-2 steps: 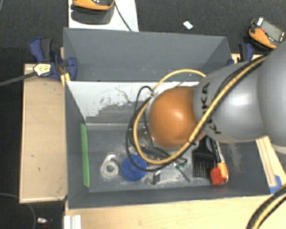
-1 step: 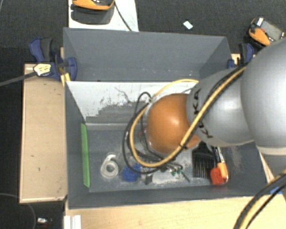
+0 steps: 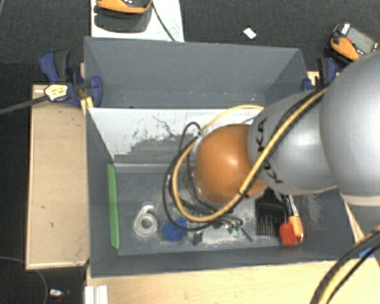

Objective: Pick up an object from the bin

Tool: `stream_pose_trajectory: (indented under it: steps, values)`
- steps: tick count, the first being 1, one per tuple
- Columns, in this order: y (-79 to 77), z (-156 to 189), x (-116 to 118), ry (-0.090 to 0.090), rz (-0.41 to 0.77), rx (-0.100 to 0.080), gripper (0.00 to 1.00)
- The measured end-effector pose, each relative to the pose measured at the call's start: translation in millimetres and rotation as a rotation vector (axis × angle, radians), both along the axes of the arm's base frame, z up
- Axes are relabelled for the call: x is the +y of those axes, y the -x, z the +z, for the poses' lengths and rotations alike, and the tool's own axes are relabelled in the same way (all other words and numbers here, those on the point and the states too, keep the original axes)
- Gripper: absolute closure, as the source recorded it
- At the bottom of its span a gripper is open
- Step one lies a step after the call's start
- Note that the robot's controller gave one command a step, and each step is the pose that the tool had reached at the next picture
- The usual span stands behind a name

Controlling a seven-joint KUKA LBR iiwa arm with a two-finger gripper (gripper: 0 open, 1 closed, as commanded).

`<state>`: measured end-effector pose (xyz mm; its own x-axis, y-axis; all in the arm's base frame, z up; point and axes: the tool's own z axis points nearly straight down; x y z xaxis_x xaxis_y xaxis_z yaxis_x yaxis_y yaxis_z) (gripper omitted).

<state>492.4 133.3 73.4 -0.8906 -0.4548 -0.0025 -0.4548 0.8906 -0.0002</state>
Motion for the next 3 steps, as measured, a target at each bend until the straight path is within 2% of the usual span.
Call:
stream_pose_trajectory:
  steps: [1, 2, 3]
  values:
    - [3.3, 21.6, -0.9, 0.001, -0.001, 0.008, 1.00]
    - [-0.5, 51.0, 0.1, -0.003, -0.004, -0.006, 1.00]
    - [2.5, 78.6, -0.4, 0.000, -0.005, 0.006, 1.00]
